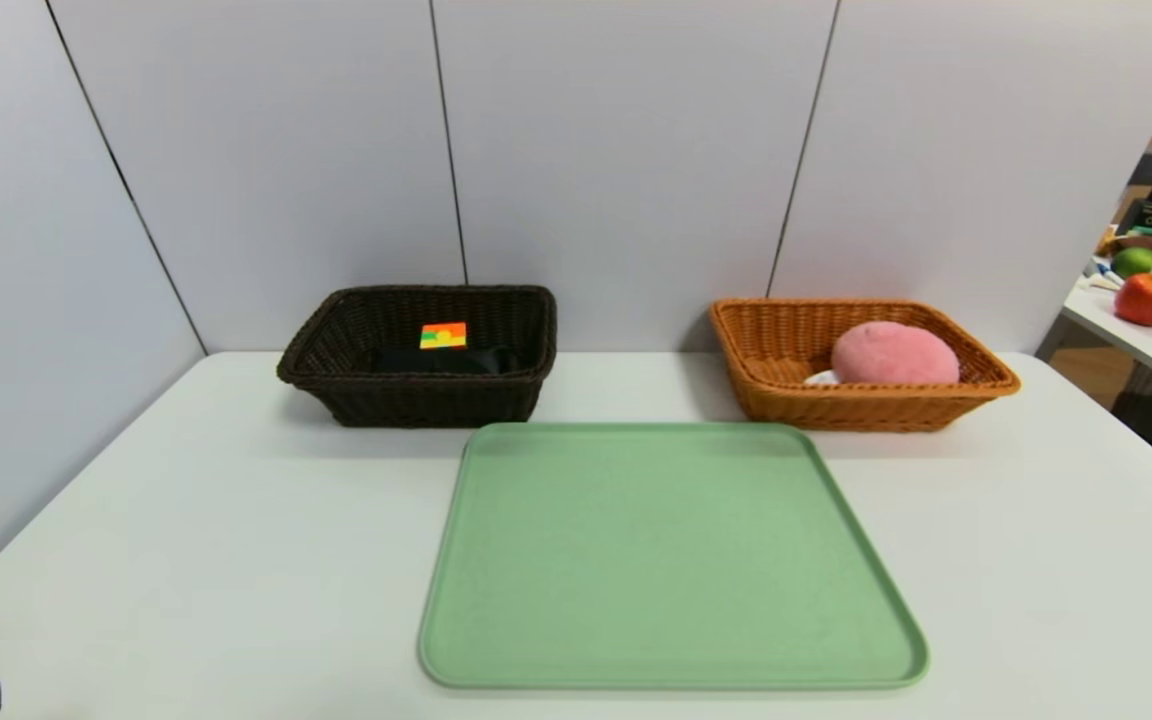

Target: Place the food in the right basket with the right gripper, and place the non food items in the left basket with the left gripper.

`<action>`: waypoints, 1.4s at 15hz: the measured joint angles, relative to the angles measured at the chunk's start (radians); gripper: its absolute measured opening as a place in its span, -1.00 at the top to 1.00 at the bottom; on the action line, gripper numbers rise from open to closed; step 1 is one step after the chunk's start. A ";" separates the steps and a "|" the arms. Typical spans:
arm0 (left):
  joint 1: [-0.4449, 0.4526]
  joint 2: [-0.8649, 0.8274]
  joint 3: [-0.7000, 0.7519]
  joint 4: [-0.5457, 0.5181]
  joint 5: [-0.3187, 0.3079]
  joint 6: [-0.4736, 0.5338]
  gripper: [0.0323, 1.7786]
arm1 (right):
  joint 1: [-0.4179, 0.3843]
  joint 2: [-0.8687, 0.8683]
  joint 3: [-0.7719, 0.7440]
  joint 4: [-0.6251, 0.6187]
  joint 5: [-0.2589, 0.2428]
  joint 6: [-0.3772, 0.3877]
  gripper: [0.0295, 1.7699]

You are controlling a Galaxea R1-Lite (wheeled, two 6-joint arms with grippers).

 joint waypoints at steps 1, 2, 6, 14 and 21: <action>0.037 -0.029 0.013 0.005 -0.004 0.008 -0.90 | -0.011 -0.023 -0.001 0.014 0.000 -0.001 -0.92; 0.066 -0.060 0.028 0.008 -0.007 0.022 -0.90 | -0.021 -0.042 -0.001 0.017 0.000 -0.008 -0.92; 0.119 -0.196 0.138 0.002 -0.014 0.079 -0.90 | -0.040 -0.105 0.004 0.050 0.003 -0.033 -0.92; 0.178 -0.395 0.269 -0.014 -0.131 0.101 -0.90 | -0.082 -0.186 -0.002 0.141 0.003 -0.028 -0.92; 0.180 -0.464 0.294 -0.015 -0.186 0.103 -0.90 | -0.151 -0.252 0.009 0.139 0.013 -0.055 -0.92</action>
